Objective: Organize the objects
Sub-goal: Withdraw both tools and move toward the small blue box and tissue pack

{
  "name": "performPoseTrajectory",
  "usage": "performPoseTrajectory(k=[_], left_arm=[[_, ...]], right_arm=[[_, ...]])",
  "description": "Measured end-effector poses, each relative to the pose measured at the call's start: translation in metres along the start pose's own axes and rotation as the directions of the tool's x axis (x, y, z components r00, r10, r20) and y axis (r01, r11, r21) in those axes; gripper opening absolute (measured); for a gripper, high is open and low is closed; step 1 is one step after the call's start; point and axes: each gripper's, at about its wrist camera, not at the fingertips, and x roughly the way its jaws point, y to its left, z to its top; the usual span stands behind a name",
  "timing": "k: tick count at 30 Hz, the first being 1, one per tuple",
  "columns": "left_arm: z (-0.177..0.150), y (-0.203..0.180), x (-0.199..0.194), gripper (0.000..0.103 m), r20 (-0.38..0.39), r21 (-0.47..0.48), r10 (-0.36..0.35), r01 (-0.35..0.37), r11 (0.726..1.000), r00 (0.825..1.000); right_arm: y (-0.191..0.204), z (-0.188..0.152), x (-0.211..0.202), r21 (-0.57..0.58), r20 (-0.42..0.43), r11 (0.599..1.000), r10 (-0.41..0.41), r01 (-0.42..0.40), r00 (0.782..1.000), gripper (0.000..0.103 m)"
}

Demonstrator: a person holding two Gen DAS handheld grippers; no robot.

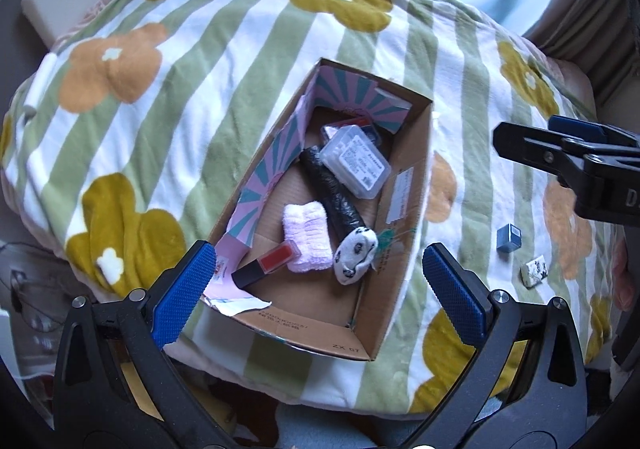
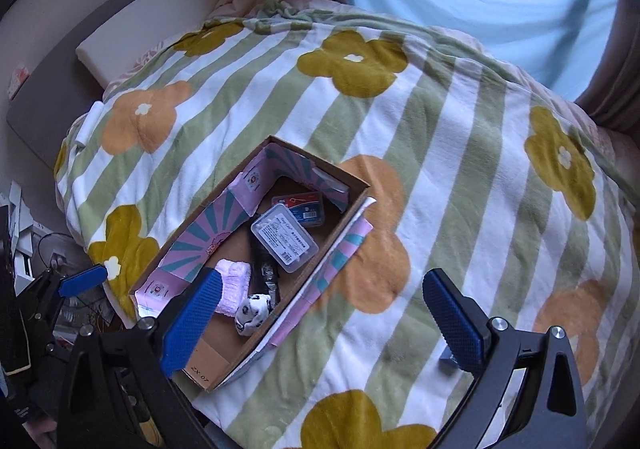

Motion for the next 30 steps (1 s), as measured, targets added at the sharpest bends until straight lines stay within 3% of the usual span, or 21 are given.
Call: performPoseTrajectory(k=[6,10,15,20,30], left_arm=[[0.008,-0.03,-0.022,0.103,0.048,0.102,-0.021,0.016,0.995,0.999],[0.015,-0.05,-0.037,0.103,0.1,0.162,-0.067,0.05,0.985,0.993],[0.021,-0.076,-0.042,0.103,0.097,0.229,-0.12,0.095,0.969,0.988],[0.021,-0.099,-0.039,0.103,0.072,0.279,-0.162,0.136,0.951,0.984],[0.019,-0.136,-0.034,0.103,0.037,0.367,-0.214,0.186,0.911,0.976]], right_arm=[[-0.035,-0.027,-0.043,0.165,0.046,0.981,-0.112,0.103,0.993,0.1],[-0.059,-0.049,-0.065,0.273,0.044,0.944,-0.208,0.188,0.977,0.1],[-0.079,-0.078,-0.079,0.35,0.022,0.903,-0.275,0.25,0.961,0.1],[-0.088,-0.105,-0.084,0.382,-0.017,0.874,-0.318,0.3,0.948,0.1],[-0.104,-0.127,-0.099,0.447,-0.008,0.84,-0.342,0.309,0.94,0.1]])
